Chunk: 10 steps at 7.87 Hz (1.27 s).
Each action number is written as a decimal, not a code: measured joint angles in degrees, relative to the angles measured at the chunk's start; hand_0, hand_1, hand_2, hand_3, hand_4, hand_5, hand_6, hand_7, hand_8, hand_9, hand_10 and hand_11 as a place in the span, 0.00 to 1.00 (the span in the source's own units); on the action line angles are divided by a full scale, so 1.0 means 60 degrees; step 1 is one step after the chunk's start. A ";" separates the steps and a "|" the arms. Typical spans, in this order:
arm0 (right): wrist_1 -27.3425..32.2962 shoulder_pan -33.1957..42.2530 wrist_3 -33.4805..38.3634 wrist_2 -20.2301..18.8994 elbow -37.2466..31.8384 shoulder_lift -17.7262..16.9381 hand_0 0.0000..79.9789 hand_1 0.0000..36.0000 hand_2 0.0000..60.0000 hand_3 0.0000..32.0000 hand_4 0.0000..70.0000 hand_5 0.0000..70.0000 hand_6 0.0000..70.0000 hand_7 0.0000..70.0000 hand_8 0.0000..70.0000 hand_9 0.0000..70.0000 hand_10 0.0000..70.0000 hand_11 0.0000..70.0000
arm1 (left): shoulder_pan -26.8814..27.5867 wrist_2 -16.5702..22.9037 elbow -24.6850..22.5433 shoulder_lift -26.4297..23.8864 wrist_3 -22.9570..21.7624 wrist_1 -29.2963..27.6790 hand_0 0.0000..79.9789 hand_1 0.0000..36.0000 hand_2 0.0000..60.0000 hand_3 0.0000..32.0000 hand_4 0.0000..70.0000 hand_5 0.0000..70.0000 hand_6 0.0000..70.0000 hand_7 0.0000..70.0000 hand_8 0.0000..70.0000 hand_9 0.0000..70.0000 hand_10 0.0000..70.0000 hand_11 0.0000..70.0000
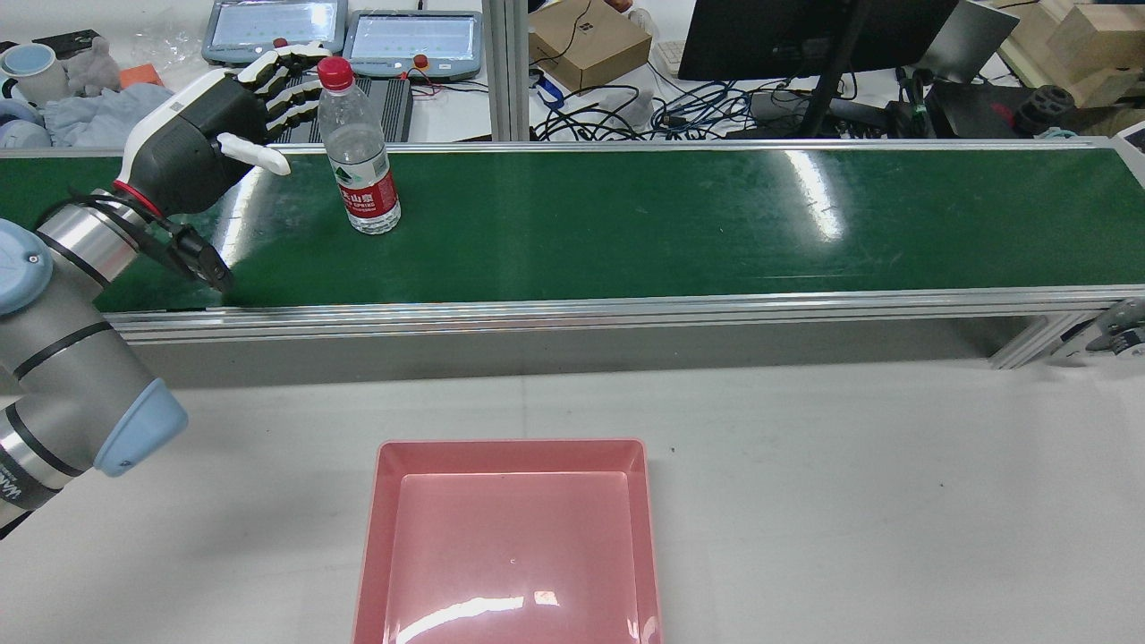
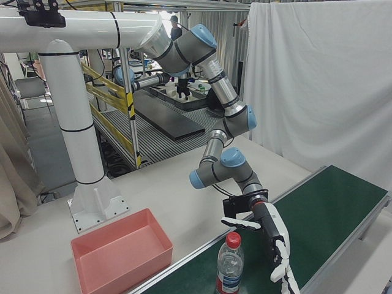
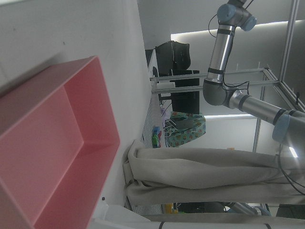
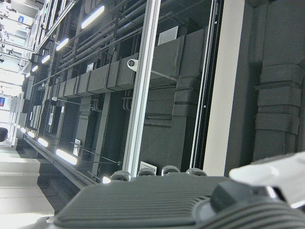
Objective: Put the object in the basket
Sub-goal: 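Reach the left hand forward toward the water bottle on the belt, then close the left hand fingers around the bottle and lift it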
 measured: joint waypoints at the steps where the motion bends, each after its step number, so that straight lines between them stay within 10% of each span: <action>1: -0.0004 0.0000 0.0000 0.0000 0.0000 0.0000 0.00 0.00 0.00 0.00 0.00 0.00 0.00 0.00 0.00 0.00 0.00 0.00 | 0.0021 0.0001 0.0000 -0.0115 0.0018 0.0111 0.64 0.00 0.00 0.29 0.12 0.44 0.06 0.07 0.17 0.19 0.09 0.13; 6: -0.0013 0.0000 0.0000 0.0000 0.0000 0.0000 0.00 0.00 0.00 0.00 0.00 0.00 0.00 0.00 0.00 0.00 0.00 0.00 | 0.0074 0.0000 -0.0044 -0.0249 0.0036 0.0213 0.64 0.00 0.00 0.24 0.16 0.47 0.09 0.09 0.21 0.23 0.11 0.17; 7: -0.0013 0.0000 0.0000 0.0000 0.0000 0.0001 0.00 0.00 0.00 0.00 0.00 0.00 0.00 0.00 0.00 0.00 0.00 0.00 | 0.0120 0.0000 -0.0040 -0.0263 0.0041 0.0219 0.65 0.00 0.00 0.09 0.18 0.59 0.11 0.12 0.24 0.28 0.15 0.23; 8: -0.0008 0.0000 0.0000 0.0000 0.0000 0.0002 0.00 0.00 0.00 0.00 0.00 0.00 0.00 0.00 0.00 0.00 0.00 0.00 | 0.0162 0.0001 -0.0019 -0.0263 0.0043 0.0222 0.72 0.14 0.00 0.00 0.23 0.87 0.18 0.25 0.32 0.42 0.32 0.48; 9: -0.0003 0.0000 0.0000 0.0000 0.0000 0.0003 0.00 0.00 0.00 0.00 0.00 0.00 0.00 0.00 0.00 0.00 0.00 0.00 | 0.0177 0.0001 -0.0001 -0.0267 0.0040 0.0223 0.96 0.70 0.13 0.00 0.19 1.00 0.34 0.74 0.56 0.78 0.63 0.92; 10: 0.0000 0.0000 0.0000 0.0000 0.0000 0.0000 0.00 0.00 0.00 0.00 0.00 0.00 0.00 0.00 0.00 0.00 0.00 0.00 | 0.0174 -0.0028 0.0013 -0.0277 0.0100 0.0253 1.00 0.84 0.61 0.00 0.63 1.00 0.91 1.00 1.00 1.00 1.00 1.00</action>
